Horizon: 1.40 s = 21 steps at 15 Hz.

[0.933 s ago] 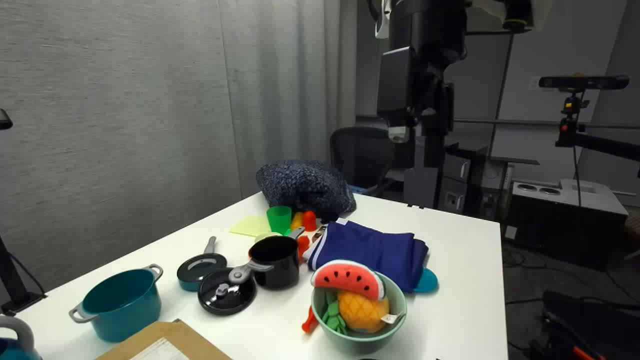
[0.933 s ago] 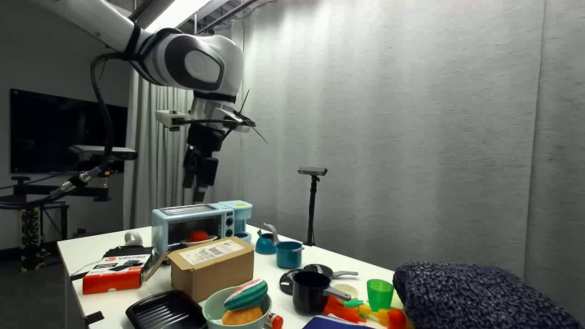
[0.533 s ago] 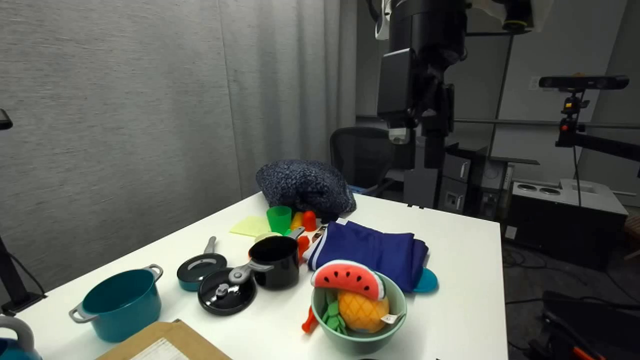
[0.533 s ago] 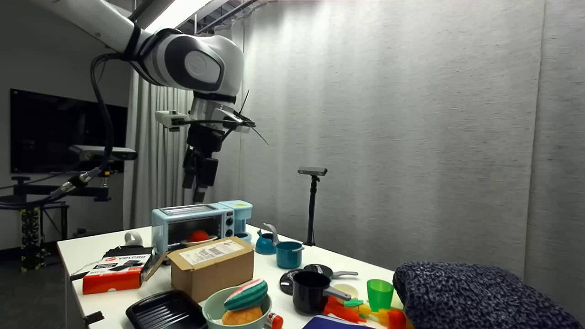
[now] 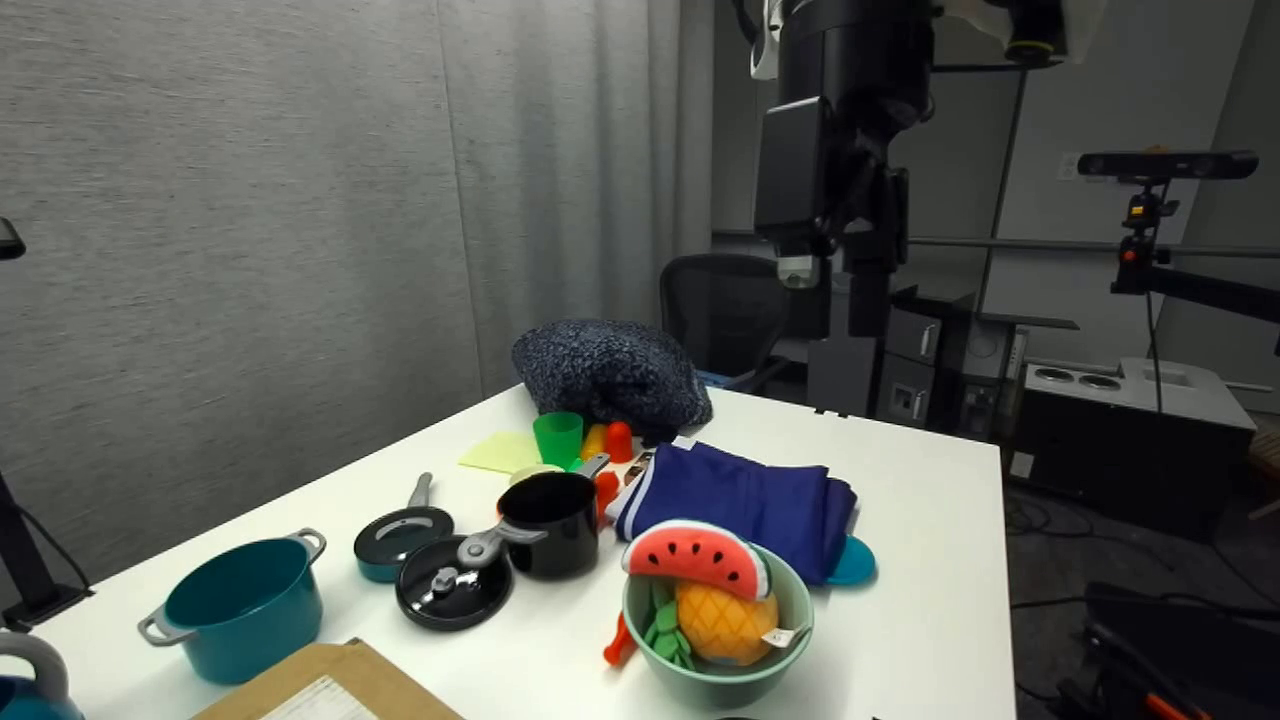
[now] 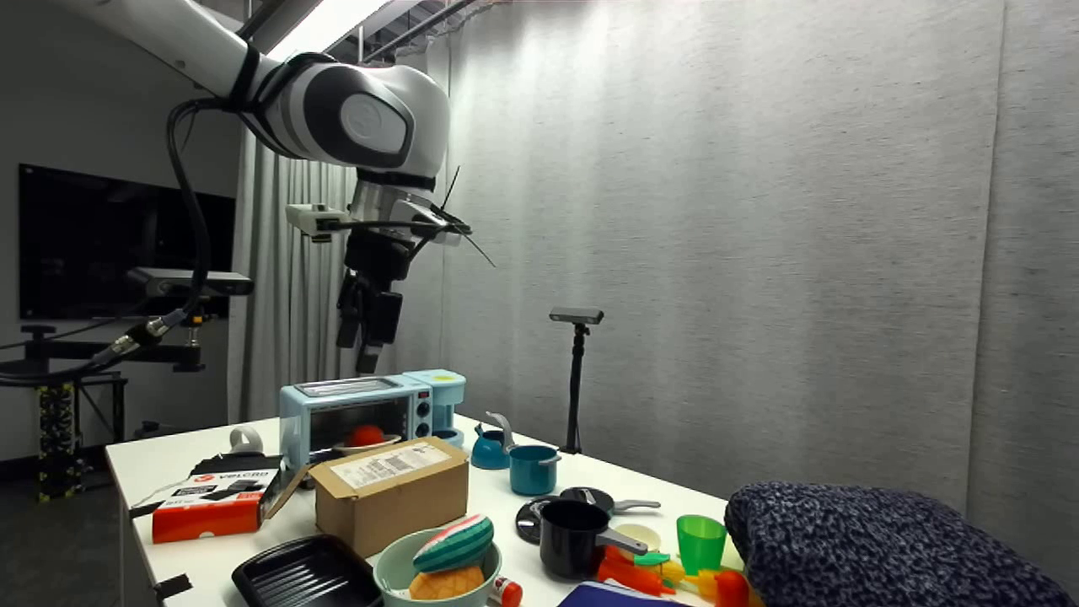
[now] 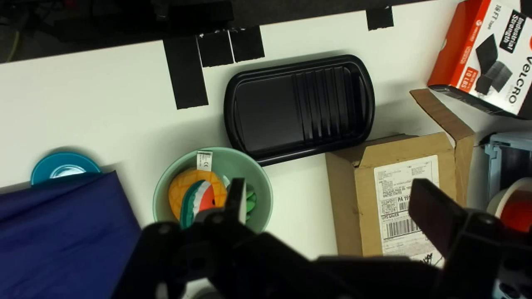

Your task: Cover the fruits plush toy with the blue cloth

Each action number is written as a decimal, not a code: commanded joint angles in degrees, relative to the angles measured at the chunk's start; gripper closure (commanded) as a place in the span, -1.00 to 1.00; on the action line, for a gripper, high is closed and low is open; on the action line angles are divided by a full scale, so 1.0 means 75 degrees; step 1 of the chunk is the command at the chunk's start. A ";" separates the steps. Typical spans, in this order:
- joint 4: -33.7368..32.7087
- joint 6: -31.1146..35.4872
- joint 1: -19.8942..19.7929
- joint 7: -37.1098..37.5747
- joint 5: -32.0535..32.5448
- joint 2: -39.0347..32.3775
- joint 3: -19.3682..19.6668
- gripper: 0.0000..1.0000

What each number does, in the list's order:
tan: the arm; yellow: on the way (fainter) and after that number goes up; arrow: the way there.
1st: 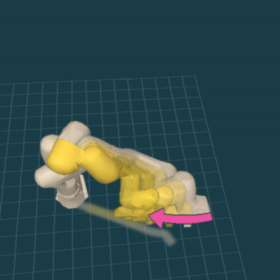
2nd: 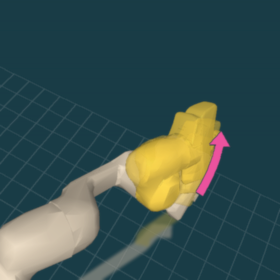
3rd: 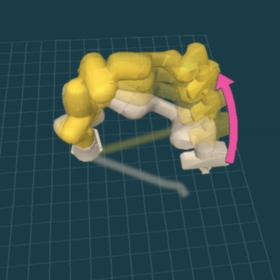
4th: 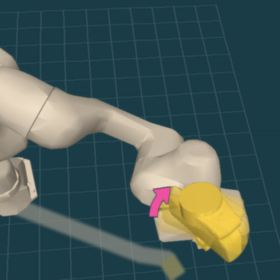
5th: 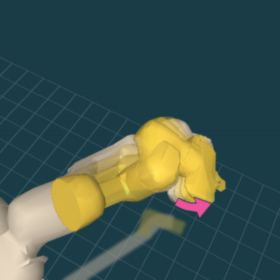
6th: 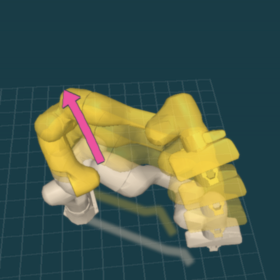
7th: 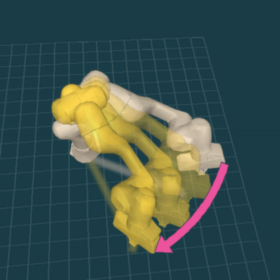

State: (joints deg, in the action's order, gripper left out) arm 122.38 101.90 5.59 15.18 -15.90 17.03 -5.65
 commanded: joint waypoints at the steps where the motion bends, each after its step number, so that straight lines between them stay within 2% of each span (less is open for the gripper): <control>1: -0.0019 -0.0025 -0.0058 -0.0010 -0.0011 -0.0003 -0.0049 -1.00; 5: 0.0035 0.0065 -0.0088 0.0062 0.0023 0.0000 -0.0051 -1.00; 9: -0.0079 0.0842 -0.0403 0.0541 0.0269 -0.0459 0.0069 -1.00; 12: -0.0314 0.1300 -0.0733 0.0656 0.0221 -0.1141 0.0421 -1.00; 15: -0.0770 0.1391 -0.1089 0.0677 0.0374 -0.1960 0.0859 -1.00; 21: -0.1312 0.1449 -0.1469 0.0826 0.1484 -0.3221 0.1511 -1.00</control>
State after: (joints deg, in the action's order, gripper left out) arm 115.49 112.95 -4.78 19.14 -7.60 -2.87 4.59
